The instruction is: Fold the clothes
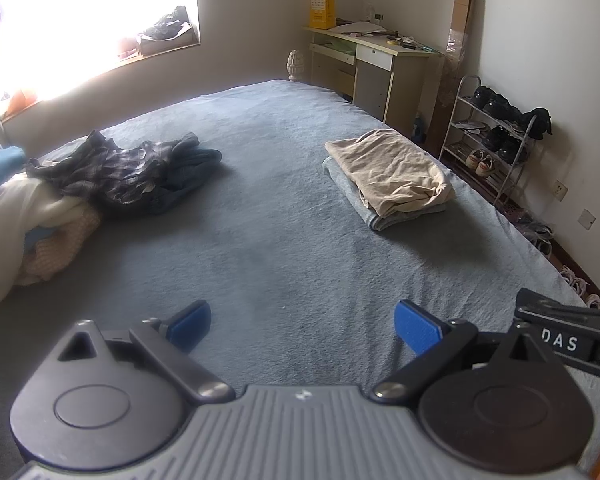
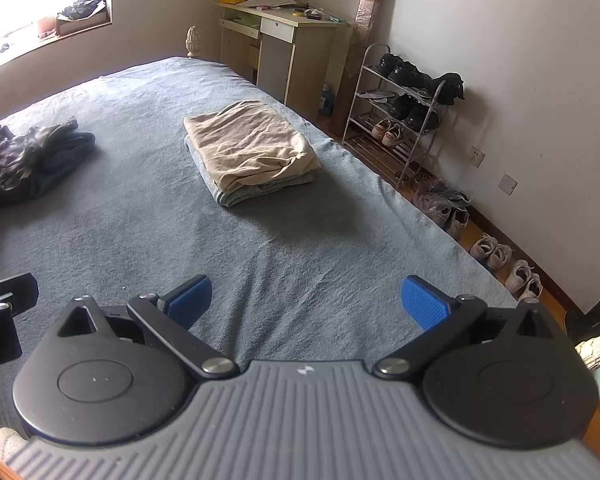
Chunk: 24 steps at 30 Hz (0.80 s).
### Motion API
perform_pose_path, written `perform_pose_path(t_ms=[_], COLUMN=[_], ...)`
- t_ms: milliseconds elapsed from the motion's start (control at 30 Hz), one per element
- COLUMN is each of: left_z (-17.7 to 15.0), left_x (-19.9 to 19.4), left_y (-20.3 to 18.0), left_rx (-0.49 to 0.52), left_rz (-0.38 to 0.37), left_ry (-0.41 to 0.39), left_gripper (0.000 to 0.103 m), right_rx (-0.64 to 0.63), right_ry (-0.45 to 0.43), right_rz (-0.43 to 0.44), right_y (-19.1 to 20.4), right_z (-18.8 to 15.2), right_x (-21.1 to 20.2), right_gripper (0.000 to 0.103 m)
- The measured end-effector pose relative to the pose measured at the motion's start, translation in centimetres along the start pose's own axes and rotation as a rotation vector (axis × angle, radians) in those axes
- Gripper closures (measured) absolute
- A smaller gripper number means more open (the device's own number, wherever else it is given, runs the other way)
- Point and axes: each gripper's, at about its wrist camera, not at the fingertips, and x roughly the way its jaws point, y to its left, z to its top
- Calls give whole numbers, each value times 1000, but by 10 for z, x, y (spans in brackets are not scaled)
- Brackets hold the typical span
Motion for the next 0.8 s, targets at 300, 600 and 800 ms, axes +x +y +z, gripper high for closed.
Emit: perform_pose_path(t_ms=[300,600,800], left_z=[0,-1,-1], left_x=[0,0,1], left_y=[3,2,2], left_rx=[1,3,0], left_rz=[0,0,2], left_ry=[1,2,2], left_gripper=[4,4,4], right_rx=[0,0,-1], right_ry=[2,5,7], right_rz=[0,0,1], right_y=[1,1,2], right_z=[0,-1,0], right_x=[0,0,0], right_gripper=[1,1,1])
